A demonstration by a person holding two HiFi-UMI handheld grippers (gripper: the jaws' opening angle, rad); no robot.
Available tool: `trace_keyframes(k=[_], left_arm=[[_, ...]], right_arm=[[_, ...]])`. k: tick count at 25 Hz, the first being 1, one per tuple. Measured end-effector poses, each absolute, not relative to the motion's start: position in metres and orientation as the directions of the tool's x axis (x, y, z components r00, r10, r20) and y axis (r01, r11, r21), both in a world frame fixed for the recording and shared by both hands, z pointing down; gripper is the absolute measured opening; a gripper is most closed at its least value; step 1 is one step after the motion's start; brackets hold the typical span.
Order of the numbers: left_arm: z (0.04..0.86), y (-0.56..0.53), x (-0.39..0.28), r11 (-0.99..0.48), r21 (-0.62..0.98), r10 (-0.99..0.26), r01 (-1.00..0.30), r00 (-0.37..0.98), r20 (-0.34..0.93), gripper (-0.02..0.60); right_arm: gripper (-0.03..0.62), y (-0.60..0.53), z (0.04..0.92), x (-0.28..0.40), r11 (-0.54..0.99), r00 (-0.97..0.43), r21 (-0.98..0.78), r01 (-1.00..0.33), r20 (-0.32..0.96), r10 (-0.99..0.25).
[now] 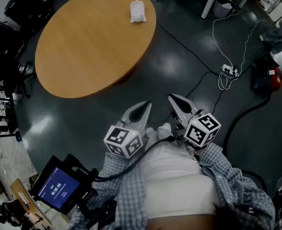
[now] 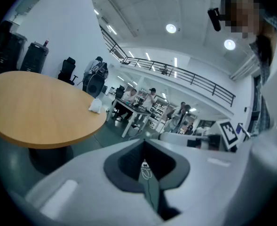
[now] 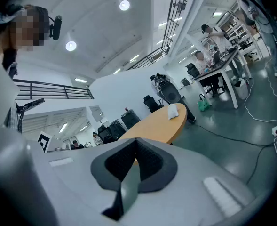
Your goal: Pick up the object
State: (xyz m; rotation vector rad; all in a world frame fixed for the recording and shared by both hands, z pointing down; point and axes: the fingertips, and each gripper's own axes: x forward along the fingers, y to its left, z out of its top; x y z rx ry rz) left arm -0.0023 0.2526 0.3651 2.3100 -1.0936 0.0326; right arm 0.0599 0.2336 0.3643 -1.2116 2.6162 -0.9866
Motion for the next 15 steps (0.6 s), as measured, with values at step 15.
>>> trace_keyframes(k=[15], left_arm=[[0.3665,0.2508,0.0074,-0.493,0.485,-0.707,-0.722,0.658,0.261,0.003]], right_arm=[[0.005,0.2312,0.3661,0.0705,0.476,-0.684,-0.599,-0.644,0.171,-0.709]])
